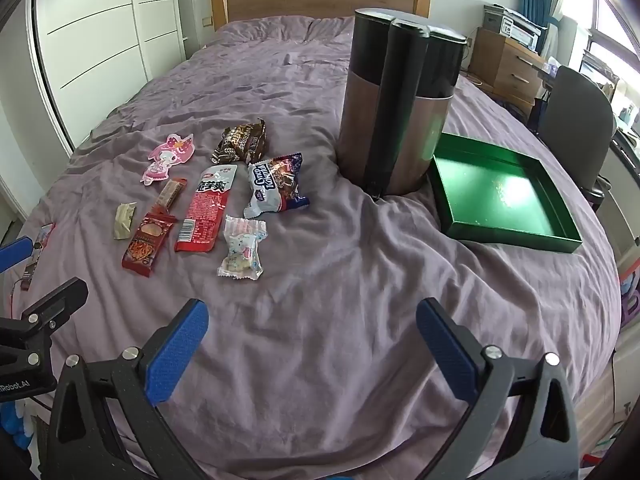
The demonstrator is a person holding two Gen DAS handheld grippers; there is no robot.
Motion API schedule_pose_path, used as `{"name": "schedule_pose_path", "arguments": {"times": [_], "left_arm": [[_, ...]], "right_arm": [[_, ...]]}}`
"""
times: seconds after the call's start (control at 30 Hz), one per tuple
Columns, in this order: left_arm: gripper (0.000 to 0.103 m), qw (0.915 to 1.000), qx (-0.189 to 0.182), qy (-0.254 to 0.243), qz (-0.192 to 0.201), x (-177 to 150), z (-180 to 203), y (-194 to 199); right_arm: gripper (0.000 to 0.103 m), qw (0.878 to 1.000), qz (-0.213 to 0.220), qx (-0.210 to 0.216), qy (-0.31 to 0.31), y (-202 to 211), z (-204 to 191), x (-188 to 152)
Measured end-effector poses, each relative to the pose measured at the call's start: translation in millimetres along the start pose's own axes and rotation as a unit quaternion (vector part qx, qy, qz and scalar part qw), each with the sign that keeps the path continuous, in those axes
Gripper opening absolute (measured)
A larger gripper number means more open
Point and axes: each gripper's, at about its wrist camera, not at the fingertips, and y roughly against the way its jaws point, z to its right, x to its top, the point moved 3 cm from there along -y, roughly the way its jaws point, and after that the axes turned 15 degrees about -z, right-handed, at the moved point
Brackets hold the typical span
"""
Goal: Organize snacks
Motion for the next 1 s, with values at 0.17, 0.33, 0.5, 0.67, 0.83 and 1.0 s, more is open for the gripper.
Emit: {"name": "schedule_pose_path", "arguments": {"times": [0.17, 0.33, 0.5, 0.67, 0.83, 1.0], "left_arm": [[0.102, 1.0000, 0.001, 0.000, -0.001, -0.2, 1.3, -0.1], [0.102, 1.0000, -0.003, 0.000, -0.003, -1.0, 0.5, -4.1], [0.102, 1.0000, -0.002, -0.002, -0.003, -4.2, 3.4, -11.0], [0.102, 1.0000, -0.004, 0.000, -0.004, -5.0, 5.3, -9.6], [0.102, 1.0000, -0.006, 0.001, -0.005, -3.2, 3.0, -6.5], [0.102, 1.0000, -0.007, 0.001, -0.007, -3.3, 4.3, -6.5]], "right_arm": [[0.103, 1.000, 0.000, 0.001, -0.001, -0.9, 0.4, 0.1], [0.103, 1.000, -0.001, 0.002, 0.000, -1.2, 0.7, 0.1], [0.103, 1.000, -0.001, 0.001, 0.000, -1.3, 0.3, -0.2], [0.103, 1.000, -0.002, 0.001, 0.000, -1.2, 0.1, -0.4], [0.103, 1.000, -0.002, 0.000, 0.000, -0.5, 0.5, -0.5], [0.103, 1.000, -0.002, 0.000, -0.001, -0.6, 0.4, -0.8]]}}
